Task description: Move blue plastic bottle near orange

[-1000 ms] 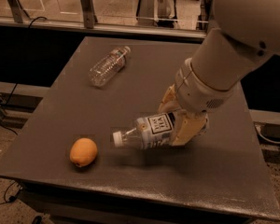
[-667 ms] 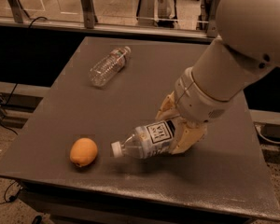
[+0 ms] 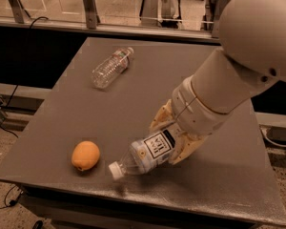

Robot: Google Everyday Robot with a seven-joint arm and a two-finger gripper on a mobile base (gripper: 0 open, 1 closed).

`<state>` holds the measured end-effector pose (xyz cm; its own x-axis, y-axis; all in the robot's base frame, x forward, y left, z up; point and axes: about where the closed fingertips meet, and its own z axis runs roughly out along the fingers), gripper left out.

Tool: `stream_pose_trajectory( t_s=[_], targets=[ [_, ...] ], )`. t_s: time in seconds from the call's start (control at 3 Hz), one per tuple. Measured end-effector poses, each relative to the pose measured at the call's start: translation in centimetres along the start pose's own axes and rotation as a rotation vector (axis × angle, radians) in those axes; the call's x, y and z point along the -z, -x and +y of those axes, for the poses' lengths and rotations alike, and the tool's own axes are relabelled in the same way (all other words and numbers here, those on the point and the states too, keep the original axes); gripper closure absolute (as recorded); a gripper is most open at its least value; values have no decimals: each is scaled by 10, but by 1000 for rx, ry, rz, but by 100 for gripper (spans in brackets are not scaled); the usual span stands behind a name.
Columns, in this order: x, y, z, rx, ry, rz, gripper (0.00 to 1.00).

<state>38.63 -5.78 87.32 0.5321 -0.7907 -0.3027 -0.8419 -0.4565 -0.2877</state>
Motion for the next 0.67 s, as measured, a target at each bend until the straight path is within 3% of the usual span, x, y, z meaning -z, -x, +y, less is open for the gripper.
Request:
stream_pose_trajectory(
  t_s=[0.67],
  targets=[
    [-22, 13, -12, 148, 21, 38, 100]
  ],
)
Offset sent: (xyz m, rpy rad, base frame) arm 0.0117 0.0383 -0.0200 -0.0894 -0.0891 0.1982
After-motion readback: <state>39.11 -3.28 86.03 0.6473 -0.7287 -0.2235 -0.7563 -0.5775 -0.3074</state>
